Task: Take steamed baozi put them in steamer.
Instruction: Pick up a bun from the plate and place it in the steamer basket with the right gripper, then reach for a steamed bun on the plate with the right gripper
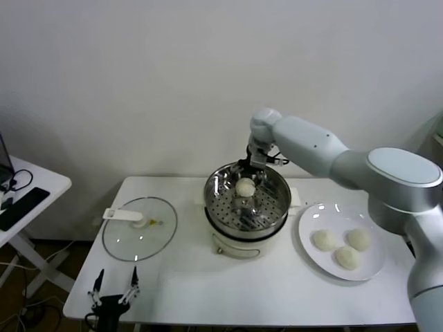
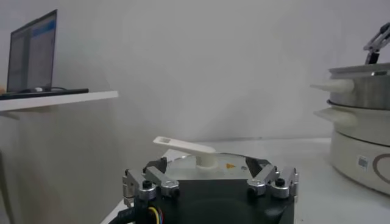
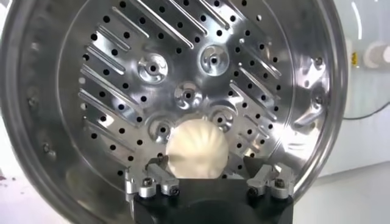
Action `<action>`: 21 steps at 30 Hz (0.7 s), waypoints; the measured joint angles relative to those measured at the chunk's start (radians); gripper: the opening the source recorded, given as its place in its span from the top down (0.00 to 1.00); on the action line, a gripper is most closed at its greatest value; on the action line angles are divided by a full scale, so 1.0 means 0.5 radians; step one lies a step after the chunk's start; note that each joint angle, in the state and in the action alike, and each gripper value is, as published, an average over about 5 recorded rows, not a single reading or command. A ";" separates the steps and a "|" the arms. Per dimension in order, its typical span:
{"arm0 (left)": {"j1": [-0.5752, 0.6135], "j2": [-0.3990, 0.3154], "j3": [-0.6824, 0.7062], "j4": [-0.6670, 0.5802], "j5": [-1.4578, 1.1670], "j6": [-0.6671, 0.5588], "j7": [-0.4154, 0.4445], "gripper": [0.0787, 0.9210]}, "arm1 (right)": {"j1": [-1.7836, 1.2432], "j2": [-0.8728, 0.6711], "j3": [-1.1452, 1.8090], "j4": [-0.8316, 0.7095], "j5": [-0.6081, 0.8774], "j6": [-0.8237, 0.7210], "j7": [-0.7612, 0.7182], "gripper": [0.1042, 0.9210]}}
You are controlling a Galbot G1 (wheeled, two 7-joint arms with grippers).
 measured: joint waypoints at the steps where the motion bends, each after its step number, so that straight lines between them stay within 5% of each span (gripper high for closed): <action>1: 0.003 0.000 0.000 -0.004 0.001 0.001 0.000 0.12 | 0.024 -0.012 -0.025 0.014 0.050 -0.017 -0.016 0.12; 21: 0.052 0.000 0.002 -0.050 0.006 -0.004 0.001 0.12 | 0.637 -0.694 -0.842 0.609 1.247 -1.033 -0.262 0.12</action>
